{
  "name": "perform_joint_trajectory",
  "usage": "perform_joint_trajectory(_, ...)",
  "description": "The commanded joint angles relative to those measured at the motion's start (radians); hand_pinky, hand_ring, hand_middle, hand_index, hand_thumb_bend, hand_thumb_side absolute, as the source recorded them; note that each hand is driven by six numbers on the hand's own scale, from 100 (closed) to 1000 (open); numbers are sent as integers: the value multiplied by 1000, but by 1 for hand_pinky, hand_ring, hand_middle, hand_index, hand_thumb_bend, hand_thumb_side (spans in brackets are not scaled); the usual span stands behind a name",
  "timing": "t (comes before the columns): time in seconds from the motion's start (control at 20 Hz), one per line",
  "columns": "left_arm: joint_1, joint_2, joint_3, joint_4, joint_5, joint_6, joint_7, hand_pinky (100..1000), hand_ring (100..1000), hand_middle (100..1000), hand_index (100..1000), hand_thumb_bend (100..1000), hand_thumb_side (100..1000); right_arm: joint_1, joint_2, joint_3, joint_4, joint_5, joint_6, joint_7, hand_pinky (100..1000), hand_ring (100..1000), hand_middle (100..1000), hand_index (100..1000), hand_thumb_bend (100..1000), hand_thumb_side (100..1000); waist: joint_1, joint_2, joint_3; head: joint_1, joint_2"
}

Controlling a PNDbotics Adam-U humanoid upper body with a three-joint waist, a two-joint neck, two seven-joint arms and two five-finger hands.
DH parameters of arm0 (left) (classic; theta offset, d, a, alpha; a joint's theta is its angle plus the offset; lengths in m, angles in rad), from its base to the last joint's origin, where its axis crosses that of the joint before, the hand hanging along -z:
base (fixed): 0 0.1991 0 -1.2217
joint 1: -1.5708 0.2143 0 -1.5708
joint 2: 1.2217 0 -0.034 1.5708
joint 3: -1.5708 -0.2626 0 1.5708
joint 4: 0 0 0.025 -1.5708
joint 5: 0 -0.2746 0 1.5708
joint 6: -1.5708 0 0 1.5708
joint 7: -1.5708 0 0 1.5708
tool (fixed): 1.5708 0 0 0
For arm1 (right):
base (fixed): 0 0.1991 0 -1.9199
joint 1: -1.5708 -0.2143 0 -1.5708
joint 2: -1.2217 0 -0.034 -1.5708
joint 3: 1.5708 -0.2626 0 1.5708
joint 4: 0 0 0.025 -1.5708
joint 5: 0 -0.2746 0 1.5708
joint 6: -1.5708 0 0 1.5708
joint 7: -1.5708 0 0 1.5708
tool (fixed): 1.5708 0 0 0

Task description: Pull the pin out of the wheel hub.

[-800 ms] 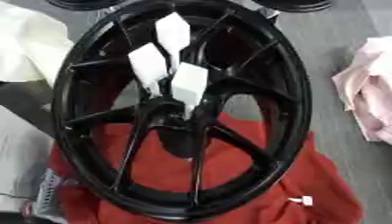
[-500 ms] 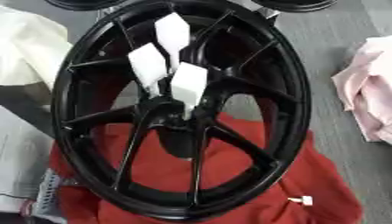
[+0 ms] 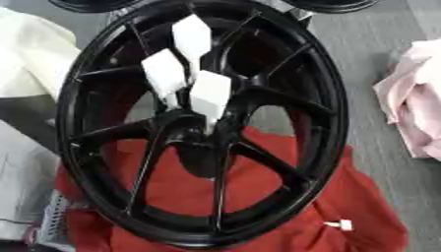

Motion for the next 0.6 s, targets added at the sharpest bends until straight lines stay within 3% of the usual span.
perform_joint_trajectory(0.05,-38,75,-9,-16,-93,11,-134,804,854,823,871,472,881,0,-17,-15,-33,-56,-1,-31,849,797,746,762,100,641,2,-19,-2,-1,3)
perform_joint_trajectory(0.25,-91,111,-31,6,-196,1,-307,815,854,823,875,462,881,11,5,-18,-59,-180,1,-111,847,795,746,758,100,746,6,-17,-2,-1,1)
perform_joint_trajectory(0.6,-210,168,-92,68,-380,-53,-606,835,848,816,869,436,860,36,26,-16,-96,-317,0,-207,850,792,746,757,100,822,12,-14,-4,-11,3)
